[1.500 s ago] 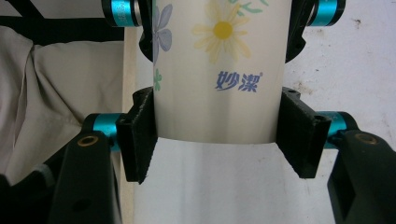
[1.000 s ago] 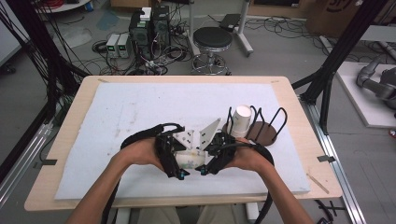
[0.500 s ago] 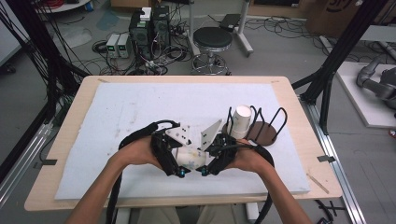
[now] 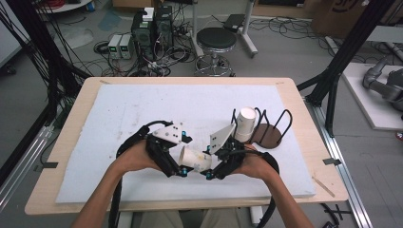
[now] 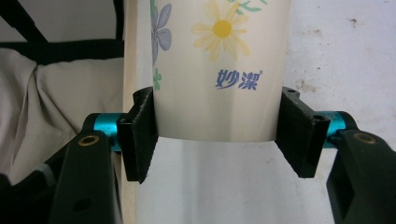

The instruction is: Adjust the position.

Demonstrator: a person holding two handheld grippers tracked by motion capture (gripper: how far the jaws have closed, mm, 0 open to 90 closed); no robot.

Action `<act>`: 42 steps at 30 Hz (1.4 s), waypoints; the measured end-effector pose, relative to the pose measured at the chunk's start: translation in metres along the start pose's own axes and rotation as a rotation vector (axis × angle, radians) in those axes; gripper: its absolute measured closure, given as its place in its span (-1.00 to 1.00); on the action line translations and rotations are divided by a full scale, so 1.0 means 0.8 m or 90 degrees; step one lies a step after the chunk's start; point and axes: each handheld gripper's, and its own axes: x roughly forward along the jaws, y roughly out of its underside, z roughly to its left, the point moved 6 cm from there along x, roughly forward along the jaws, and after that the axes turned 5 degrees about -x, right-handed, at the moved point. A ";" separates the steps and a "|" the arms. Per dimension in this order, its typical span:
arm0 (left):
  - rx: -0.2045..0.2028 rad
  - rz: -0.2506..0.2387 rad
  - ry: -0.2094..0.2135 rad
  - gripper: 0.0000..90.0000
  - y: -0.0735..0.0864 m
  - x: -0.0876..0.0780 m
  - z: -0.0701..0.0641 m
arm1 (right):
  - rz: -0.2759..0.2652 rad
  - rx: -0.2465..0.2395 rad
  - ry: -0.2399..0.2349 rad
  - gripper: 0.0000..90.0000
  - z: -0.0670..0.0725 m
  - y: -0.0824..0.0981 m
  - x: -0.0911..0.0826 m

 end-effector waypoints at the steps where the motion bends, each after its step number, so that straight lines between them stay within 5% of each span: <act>1: -0.006 -0.017 -0.003 -0.85 0.001 -0.003 0.001 | -0.010 0.000 0.002 -0.19 0.000 0.002 -0.001; 5: -0.027 -0.074 -0.008 -0.85 0.005 -0.013 0.005 | -0.051 0.015 0.015 -0.19 -0.002 0.012 -0.005; 11: -0.030 -0.088 -0.018 -0.85 0.015 -0.016 0.006 | -0.104 0.036 0.031 -0.19 -0.007 0.020 -0.013; 21: -0.058 -0.157 -0.013 -0.85 0.024 -0.020 0.008 | -0.188 0.050 0.041 -0.19 -0.006 0.025 -0.019; 42: -0.091 -0.258 0.018 -0.85 0.042 -0.007 0.009 | -0.284 0.053 0.045 -0.19 0.000 0.031 -0.015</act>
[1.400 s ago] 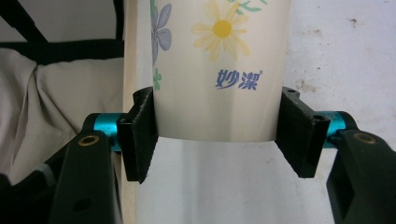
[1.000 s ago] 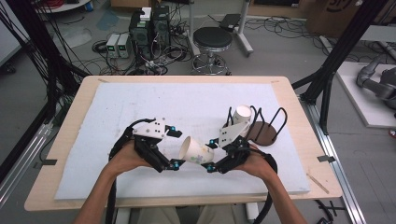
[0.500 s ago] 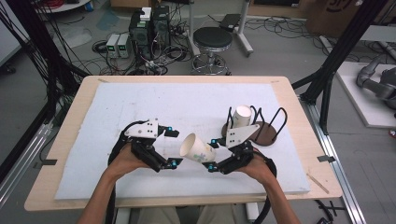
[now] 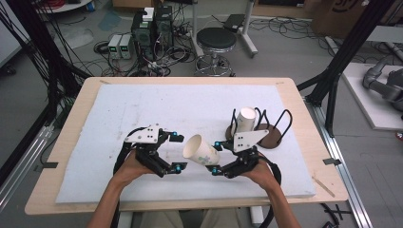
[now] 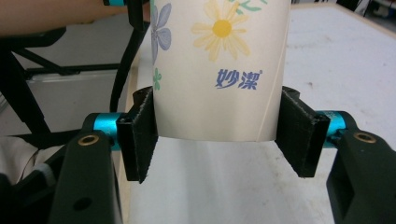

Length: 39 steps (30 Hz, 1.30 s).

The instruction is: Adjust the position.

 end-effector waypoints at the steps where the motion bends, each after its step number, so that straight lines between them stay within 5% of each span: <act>1: -0.002 -0.001 0.001 -0.85 0.001 0.000 0.000 | -0.008 -0.001 0.000 -0.19 0.000 0.000 0.000; 18: -0.010 0.001 0.005 -0.85 0.012 0.006 0.004 | -0.048 -0.002 -0.007 -0.19 0.000 0.010 0.006; 39: 0.011 -0.004 0.051 -0.85 -0.005 0.046 -0.005 | -0.064 -0.004 -0.023 -0.19 0.001 0.013 0.013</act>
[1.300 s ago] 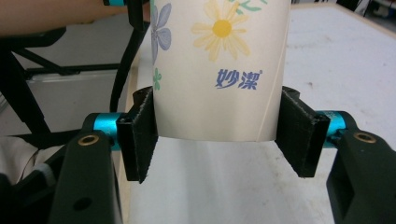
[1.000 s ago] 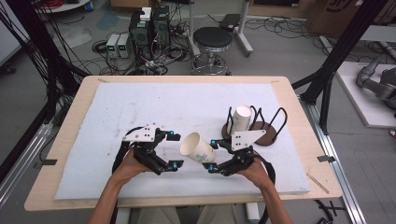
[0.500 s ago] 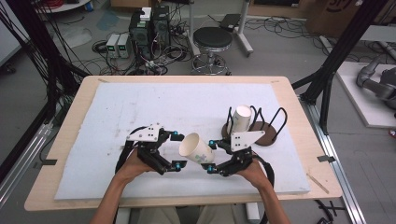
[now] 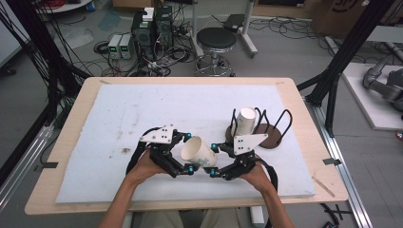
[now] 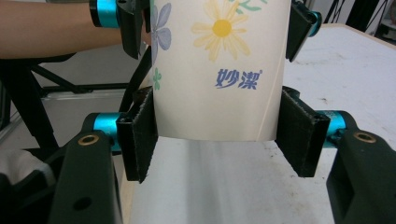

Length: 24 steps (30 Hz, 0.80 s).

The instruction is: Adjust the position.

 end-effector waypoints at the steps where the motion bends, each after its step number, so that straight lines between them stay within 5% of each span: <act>1: 0.000 -0.001 0.001 -0.85 0.000 0.001 0.000 | -0.002 0.000 -0.001 -0.19 0.000 0.000 0.000; 8: 0.002 0.002 0.007 -0.85 -0.004 0.006 0.000 | -0.003 -0.004 -0.009 -0.18 0.002 0.000 0.003; 14: 0.030 -0.001 0.044 -0.49 -0.007 0.006 -0.007 | 0.000 -0.013 -0.018 -0.18 0.004 -0.001 0.005; 24: 0.039 0.002 0.038 -0.35 -0.007 0.004 -0.008 | 0.004 -0.016 -0.014 -0.18 0.004 0.000 0.005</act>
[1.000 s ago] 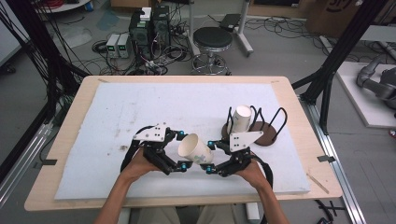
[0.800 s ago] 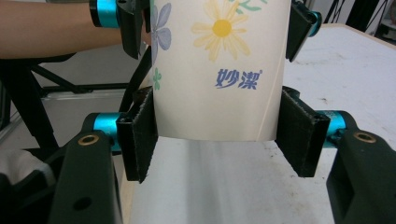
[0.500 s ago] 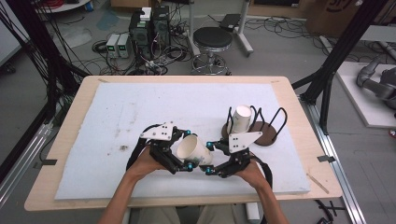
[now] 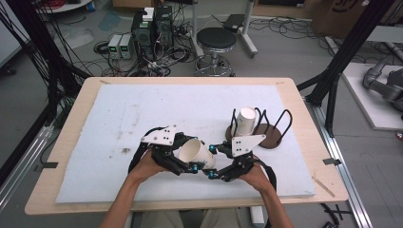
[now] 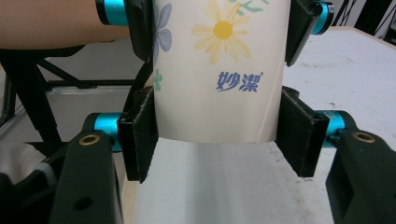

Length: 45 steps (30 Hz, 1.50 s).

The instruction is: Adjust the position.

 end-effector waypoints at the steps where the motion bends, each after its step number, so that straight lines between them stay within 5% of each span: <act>1: 0.000 0.001 0.000 -0.35 0.000 0.000 0.000 | 0.000 -0.001 -0.001 -0.18 0.000 0.000 0.000; 4: -0.001 0.003 -0.001 -0.35 0.000 0.000 -0.001 | 0.003 -0.005 0.003 -0.21 0.000 0.000 0.001; 7: -0.001 0.008 -0.007 -0.36 0.001 -0.001 0.001 | 0.005 -0.001 0.015 -0.61 0.002 -0.002 0.004; 9: -0.003 0.006 -0.010 -0.36 0.001 -0.002 0.002 | 0.021 -0.004 0.033 -0.65 0.001 -0.002 0.005; 24: -0.004 0.022 -0.034 -0.37 0.000 -0.010 0.003 | 0.027 0.006 0.061 -0.67 0.006 0.005 0.004; 36: -0.005 0.081 -0.080 -0.37 -0.009 -0.019 0.011 | 0.035 0.072 0.166 -0.67 -0.001 0.029 -0.024; 45: -0.004 0.156 -0.118 -0.36 -0.007 -0.027 0.024 | 0.040 0.121 0.250 -0.67 -0.005 0.048 -0.049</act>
